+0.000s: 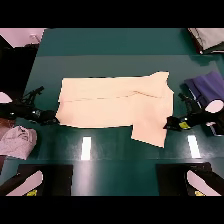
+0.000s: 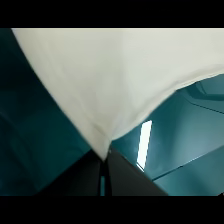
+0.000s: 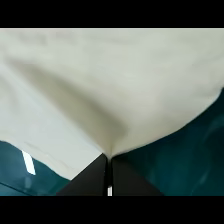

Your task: Fold the shirts.

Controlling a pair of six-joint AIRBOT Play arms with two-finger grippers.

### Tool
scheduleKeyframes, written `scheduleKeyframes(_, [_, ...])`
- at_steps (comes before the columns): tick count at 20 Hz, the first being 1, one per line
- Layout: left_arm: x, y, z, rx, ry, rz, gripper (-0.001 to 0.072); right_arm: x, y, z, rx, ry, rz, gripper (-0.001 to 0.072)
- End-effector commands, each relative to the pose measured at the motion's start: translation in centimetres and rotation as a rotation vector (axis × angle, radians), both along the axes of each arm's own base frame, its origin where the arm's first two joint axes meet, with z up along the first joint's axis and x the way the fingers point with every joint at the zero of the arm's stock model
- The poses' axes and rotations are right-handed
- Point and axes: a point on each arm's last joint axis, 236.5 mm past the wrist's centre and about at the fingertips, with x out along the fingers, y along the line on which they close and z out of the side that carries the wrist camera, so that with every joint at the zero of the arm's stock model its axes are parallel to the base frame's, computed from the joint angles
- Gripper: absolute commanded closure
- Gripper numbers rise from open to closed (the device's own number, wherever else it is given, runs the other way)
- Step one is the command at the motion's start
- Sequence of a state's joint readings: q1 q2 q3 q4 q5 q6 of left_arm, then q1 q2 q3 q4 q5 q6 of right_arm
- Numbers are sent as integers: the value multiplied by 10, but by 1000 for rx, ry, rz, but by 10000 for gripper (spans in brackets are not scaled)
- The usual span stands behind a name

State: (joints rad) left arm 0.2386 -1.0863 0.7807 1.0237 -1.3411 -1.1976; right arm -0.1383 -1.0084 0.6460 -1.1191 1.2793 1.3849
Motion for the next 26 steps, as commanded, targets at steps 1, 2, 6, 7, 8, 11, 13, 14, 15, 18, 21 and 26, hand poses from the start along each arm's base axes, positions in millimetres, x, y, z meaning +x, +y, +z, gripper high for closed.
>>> scheduleKeyframes(1, [-20,3,32,51,-49,-2,687,-44,-30,35,-147,42,124,695])
scheduleKeyframes(2, [-30,0,45,50,-64,-3,687,-50,-36,48,-179,28,118,695])
scheduleKeyframes(6, [-51,-7,71,52,-106,-1,686,-30,-39,89,-221,-184,57,695])
scheduleKeyframes(7, [-45,-7,72,49,-129,11,686,-19,-40,96,-227,-237,42,695])
scheduleKeyframes(8, [-36,-7,75,45,-165,32,686,-7,-42,101,-235,-282,28,695])
scheduleKeyframes(11, [-4,-2,76,45,-250,100,685,31,-43,112,-223,-346,-1,695])
scheduleKeyframes(13, [8,2,66,42,-239,124,686,53,-40,110,-208,-335,7,695])
scheduleKeyframes(14, [17,4,62,42,-244,143,685,65,-38,109,-206,-332,18,695])
scheduleKeyframes(15, [27,7,58,39,-252,166,685,77,-33,107,-204,-331,33,695])
scheduleKeyframes(18, [46,1,45,-25,-229,209,685,105,-26,95,-197,-300,62,695])
scheduleKeyframes(21, [62,4,25,-40,-206,235,685,125,-26,82,-192,-260,68,694])
scheduleKeyframes(26, [97,12,9,-53,-187,290,679,157,-29,70,-191,-246,63,686])
